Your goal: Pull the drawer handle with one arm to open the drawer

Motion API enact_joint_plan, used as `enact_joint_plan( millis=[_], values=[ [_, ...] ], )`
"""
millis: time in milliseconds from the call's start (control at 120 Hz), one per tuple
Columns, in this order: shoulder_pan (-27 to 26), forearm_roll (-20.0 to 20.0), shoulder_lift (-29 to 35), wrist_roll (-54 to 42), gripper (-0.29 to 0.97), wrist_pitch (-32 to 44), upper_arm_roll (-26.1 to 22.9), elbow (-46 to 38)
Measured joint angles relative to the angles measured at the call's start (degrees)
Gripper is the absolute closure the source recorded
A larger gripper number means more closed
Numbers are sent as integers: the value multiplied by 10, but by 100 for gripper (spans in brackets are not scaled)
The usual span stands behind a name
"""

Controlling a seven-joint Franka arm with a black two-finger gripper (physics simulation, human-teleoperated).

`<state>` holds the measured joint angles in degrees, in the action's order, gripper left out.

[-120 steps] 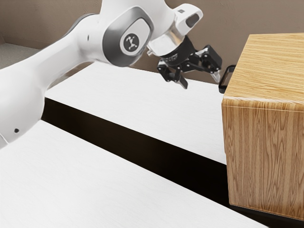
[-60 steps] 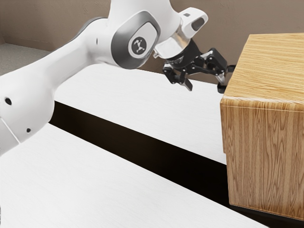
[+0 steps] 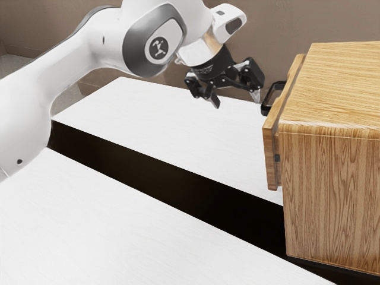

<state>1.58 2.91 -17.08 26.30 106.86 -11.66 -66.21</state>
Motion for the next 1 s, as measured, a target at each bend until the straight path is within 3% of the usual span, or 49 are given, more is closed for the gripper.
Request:
enact_joint_plan(
  millis=[233,1000],
  values=[
    [-3,-5,-4,0,0,-10,-8,40],
    [-2,-10,-41,1,0,0,-9,39]
  ],
)
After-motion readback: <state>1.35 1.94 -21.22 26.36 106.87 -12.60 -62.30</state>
